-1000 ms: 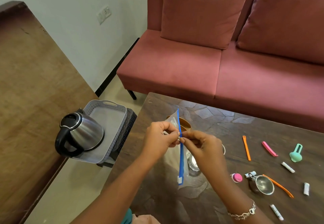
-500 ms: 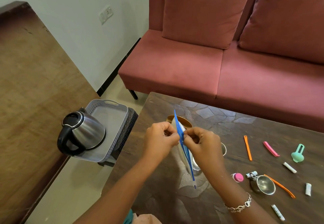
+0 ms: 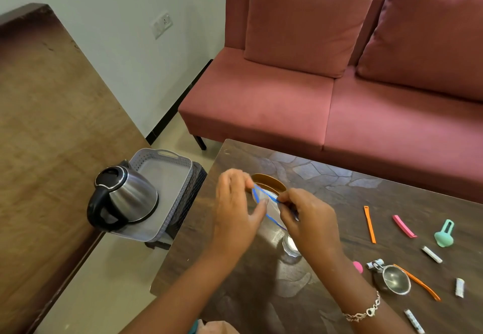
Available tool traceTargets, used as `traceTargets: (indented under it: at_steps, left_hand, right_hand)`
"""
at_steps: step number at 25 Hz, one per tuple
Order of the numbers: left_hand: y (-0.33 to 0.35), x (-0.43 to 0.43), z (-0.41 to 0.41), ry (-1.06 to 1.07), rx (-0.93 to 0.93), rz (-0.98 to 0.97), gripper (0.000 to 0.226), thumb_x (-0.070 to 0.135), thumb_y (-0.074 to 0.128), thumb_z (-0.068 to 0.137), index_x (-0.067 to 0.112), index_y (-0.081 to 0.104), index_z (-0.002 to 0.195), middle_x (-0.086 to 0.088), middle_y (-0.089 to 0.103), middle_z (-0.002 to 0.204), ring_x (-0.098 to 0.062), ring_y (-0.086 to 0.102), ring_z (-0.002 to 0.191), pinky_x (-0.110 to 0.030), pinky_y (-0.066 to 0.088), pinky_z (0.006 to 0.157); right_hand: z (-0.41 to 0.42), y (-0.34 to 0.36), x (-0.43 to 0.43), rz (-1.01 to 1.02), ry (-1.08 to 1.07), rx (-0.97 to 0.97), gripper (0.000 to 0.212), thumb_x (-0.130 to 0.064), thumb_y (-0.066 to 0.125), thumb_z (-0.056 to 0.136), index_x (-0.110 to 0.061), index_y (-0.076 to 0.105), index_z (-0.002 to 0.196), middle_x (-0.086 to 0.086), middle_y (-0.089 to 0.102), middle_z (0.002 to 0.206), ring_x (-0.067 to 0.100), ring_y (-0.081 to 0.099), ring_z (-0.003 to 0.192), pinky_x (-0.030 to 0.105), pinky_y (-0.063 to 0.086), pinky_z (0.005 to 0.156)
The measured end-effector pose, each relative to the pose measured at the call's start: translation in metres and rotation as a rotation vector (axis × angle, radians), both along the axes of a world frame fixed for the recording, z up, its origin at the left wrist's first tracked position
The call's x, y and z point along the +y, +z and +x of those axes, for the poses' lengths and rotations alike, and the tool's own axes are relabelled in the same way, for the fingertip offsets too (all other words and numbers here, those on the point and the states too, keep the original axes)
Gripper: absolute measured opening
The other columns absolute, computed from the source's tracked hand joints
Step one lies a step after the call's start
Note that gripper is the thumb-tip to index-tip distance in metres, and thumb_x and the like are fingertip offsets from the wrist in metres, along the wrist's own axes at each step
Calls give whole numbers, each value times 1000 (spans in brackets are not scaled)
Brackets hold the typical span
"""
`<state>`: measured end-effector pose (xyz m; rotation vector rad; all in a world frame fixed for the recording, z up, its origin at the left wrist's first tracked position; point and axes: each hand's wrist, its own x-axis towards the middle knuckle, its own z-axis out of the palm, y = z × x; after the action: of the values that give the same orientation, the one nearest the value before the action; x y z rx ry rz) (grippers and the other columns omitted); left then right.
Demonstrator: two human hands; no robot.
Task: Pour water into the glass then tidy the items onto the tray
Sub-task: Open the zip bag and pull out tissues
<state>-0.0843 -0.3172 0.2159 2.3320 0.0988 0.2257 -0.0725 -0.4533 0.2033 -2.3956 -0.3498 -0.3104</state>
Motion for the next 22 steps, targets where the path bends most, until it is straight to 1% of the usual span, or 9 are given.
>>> traceTargets:
  at_steps: [2,4,8,10,13,15,17,20,22]
  left_hand:
    - [2,1,2,-114,-58,92,13,1,62,79,9,57,87,-9,39,137,-23,37,130,-33,42,96]
    - [3,3,5,-217,-51,213,16,-4,59,77,11,63,81,-7,36,145,-24,22,141,-44,30,105]
    - [5,8,11,-378,-44,365,16,2,63,75,16,71,77,3,58,129,-20,38,133,-57,17,109]
    - [4,8,11,-434,8,442,18,11,59,84,20,71,94,7,60,126,-15,44,126,-48,12,112]
    - [0,2,10,-413,28,433,31,17,51,91,21,59,121,7,57,128,-11,46,117,-26,27,95]
    - [1,-2,9,-379,7,397,35,12,54,88,16,57,123,2,58,127,-16,49,115,-25,32,85]
    - [1,-4,9,-360,13,382,41,6,55,84,14,55,125,0,55,129,-19,49,115,-31,39,85]
    - [-2,-5,8,-333,32,344,48,0,53,80,13,53,126,-1,53,130,-20,48,115,-35,42,88]
    - [-4,-6,7,-315,44,313,50,-2,52,78,14,52,126,1,52,131,-19,47,117,-34,41,91]
  right_hand:
    - [-1,0,-2,-25,38,-37,12,-2,70,74,-12,65,77,1,68,69,17,61,56,33,54,48]
    - [-1,1,-3,-34,53,-60,12,-1,70,75,-11,64,76,1,67,69,15,60,55,27,51,48]
    - [1,2,-10,-35,67,-105,17,2,60,76,-12,56,67,-1,61,62,15,51,47,20,38,43]
    - [4,1,-14,-69,93,-141,16,1,61,74,-12,59,65,0,64,65,14,53,49,14,35,46]
    - [6,0,-16,-102,43,-192,17,8,71,68,-8,64,65,6,67,74,19,59,58,18,42,52]
    - [3,0,-18,-117,4,-293,9,0,65,75,-5,67,67,9,67,76,24,61,64,22,44,58]
    - [-3,-1,-17,-146,50,-360,16,-6,55,77,-5,70,69,9,69,75,24,64,63,21,47,56]
    - [-10,-2,-12,-217,116,-245,23,4,59,61,-7,72,77,5,73,79,24,68,61,26,54,49]
    - [-11,-5,-7,-312,179,-43,35,9,57,61,-6,69,90,8,73,82,28,68,69,30,56,61]
